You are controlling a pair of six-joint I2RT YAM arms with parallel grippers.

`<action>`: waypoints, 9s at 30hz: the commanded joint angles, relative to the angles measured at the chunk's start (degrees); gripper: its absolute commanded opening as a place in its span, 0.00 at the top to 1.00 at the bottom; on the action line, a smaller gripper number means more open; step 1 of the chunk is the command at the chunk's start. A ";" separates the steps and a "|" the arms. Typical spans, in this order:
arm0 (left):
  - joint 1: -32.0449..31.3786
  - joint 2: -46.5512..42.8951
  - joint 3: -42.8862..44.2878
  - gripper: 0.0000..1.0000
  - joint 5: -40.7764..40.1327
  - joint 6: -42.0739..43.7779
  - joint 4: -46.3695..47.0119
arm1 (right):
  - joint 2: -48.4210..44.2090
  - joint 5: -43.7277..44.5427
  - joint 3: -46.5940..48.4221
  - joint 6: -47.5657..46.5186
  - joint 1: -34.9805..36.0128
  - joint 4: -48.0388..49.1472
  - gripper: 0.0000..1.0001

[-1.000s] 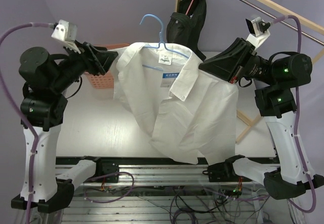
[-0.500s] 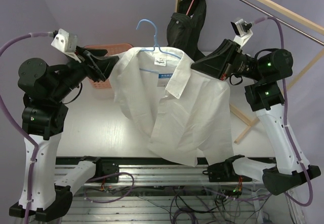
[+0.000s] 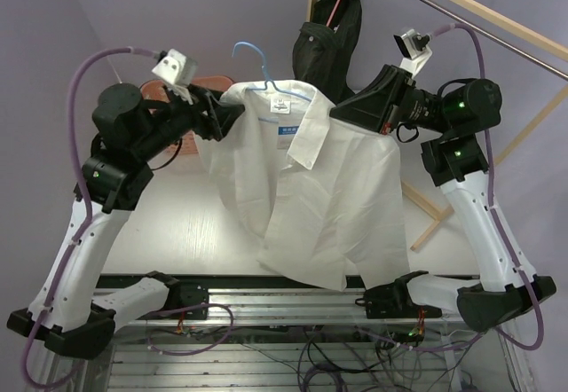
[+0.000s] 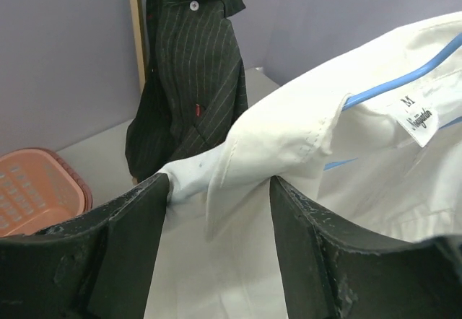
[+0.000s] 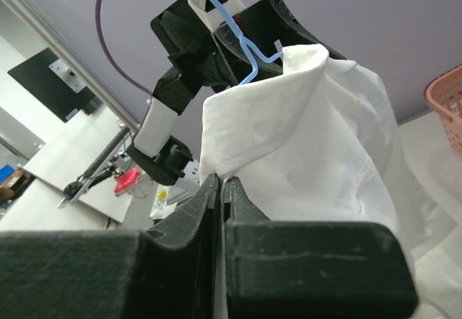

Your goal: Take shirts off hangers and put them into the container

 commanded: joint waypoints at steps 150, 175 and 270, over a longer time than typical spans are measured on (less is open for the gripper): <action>-11.53 -9.24 6.35 0.93 5.85 19.35 -27.91 | 0.34 34.70 32.25 -58.82 21.69 -73.41 0.45; -11.51 -8.73 5.80 0.93 9.65 19.20 -26.32 | 0.47 33.42 26.73 -62.57 21.73 -73.85 0.74; -11.55 -25.07 -37.05 0.22 -45.46 -6.41 -7.61 | -1.67 128.85 29.05 -63.99 21.51 -57.03 1.00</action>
